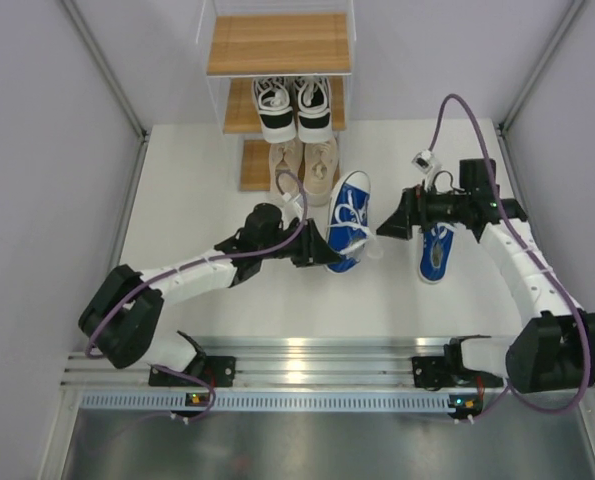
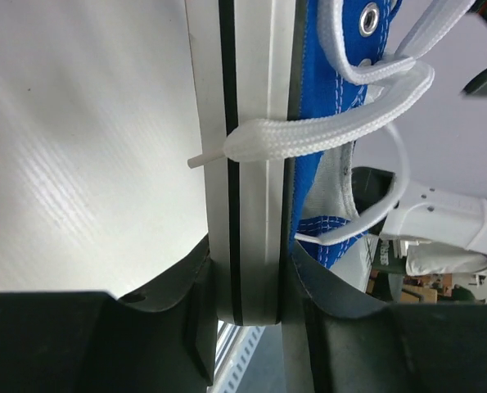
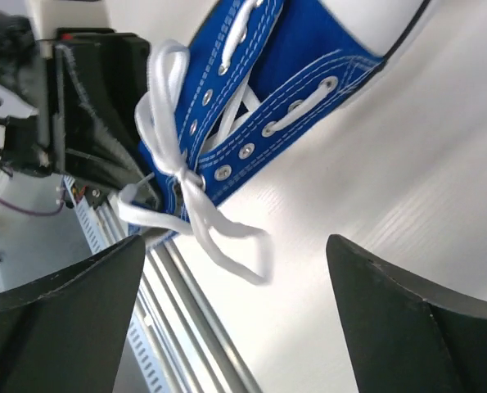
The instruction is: Place and organize the shoes onto the shoe shelf
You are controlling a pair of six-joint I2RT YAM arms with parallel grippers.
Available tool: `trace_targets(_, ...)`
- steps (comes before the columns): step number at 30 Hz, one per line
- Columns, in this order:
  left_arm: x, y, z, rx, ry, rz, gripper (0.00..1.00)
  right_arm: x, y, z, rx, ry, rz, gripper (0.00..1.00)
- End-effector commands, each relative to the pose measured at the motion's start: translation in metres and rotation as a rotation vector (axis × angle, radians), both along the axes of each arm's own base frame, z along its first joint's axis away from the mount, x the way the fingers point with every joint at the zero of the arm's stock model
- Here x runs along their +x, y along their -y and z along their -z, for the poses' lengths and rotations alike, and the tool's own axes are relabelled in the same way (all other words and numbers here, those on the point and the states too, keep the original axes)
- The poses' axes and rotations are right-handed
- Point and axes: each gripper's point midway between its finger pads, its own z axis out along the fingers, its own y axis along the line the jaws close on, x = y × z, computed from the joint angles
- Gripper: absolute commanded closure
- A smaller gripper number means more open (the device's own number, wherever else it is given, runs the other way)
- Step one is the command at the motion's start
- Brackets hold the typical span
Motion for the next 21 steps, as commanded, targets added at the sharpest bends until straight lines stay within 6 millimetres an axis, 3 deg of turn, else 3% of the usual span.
trace_targets(1, -0.005, -0.013, -0.058, -0.154, 0.282, 0.108, 1.00, -0.020, 0.008, -0.054, 0.101, 0.287, -0.222, 0.07)
trace_targets(6, -0.036, -0.019, -0.073, -0.206, 0.346, 0.277, 1.00, -0.009, 0.001, -0.059, 0.242, 0.167, -0.143, 0.05)
trace_targets(7, -0.039, -0.019, -0.076, -0.215, 0.351, 0.294, 1.00, 0.001, -0.002, -0.074, 0.297, 0.176, -0.112, 0.05)
trace_targets(8, -0.041, -0.019, -0.080, -0.224, 0.357, 0.310, 1.00, 0.001, -0.003, -0.066, 0.324, 0.132, -0.091, 0.05)
trace_targets(9, -0.045, -0.019, -0.085, -0.236, 0.364, 0.337, 1.00, 0.004, -0.006, -0.071, 0.361, 0.082, -0.061, 0.05)
trace_targets(12, -0.050, -0.019, -0.094, -0.255, 0.377, 0.369, 1.00, 0.015, -0.013, -0.071, 0.386, 0.053, -0.040, 0.05)
trace_targets(17, -0.055, -0.019, -0.107, -0.279, 0.391, 0.399, 1.00, 0.025, -0.024, -0.088, 0.445, 0.033, -0.028, 0.05)
trace_targets(21, -0.055, -0.018, -0.111, -0.286, 0.388, 0.402, 1.00, 0.027, -0.038, -0.098, 0.485, 0.010, -0.045, 0.14)
